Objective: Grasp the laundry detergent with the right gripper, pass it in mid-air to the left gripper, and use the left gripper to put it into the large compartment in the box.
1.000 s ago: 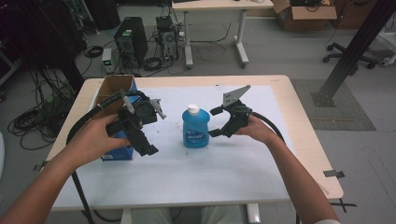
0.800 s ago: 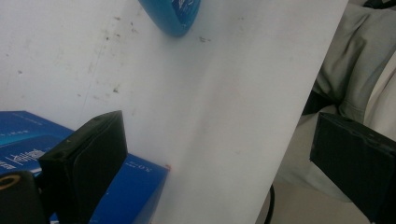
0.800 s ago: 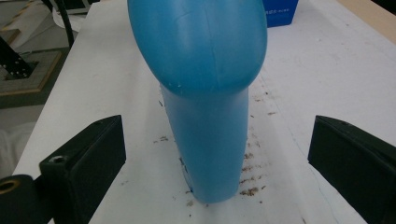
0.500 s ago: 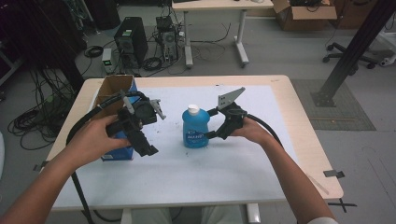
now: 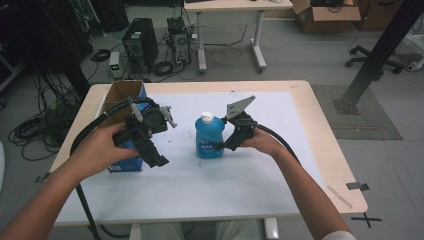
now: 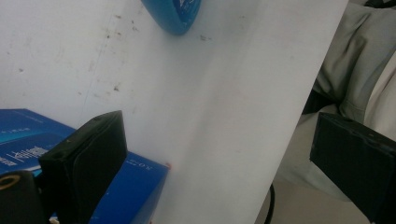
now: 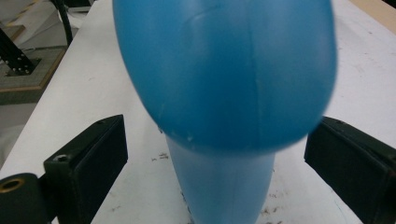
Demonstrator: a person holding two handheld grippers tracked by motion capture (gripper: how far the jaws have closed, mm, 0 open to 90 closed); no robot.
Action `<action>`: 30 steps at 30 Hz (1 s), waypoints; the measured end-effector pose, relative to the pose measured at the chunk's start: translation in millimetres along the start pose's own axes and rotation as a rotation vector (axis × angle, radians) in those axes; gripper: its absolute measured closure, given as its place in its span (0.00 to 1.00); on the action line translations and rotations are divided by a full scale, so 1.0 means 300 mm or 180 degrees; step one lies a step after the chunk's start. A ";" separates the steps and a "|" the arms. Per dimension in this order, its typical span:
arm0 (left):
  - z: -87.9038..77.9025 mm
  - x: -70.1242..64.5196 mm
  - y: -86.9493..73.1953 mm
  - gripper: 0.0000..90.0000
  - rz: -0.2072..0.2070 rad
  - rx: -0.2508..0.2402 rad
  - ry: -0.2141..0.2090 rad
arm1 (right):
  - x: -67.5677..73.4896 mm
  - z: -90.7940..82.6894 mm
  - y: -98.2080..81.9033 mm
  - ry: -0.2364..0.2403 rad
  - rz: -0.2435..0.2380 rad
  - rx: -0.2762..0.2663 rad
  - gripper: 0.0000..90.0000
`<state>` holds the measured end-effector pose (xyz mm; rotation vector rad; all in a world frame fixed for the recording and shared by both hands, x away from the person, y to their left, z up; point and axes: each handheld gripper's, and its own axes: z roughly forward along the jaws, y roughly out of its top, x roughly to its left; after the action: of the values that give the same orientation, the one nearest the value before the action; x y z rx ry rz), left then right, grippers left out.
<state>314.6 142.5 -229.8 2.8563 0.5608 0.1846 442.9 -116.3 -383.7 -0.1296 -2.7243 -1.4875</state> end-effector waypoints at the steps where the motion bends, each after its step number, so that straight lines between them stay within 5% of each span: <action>1: 0.000 0.000 -0.001 0.05 -0.0004 -0.0004 -0.0001 | 0.000 0.004 0.000 0.0003 -0.0004 0.0000 0.06; 30: -0.001 0.003 -0.012 0.05 -0.0022 -0.0012 0.0005 | -0.001 0.039 -0.004 0.0091 -0.0010 -0.0127 0.27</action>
<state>314.0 146.0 -230.4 2.8506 0.5701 0.1866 443.2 -107.1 -391.1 -0.1045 -2.6748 -1.5329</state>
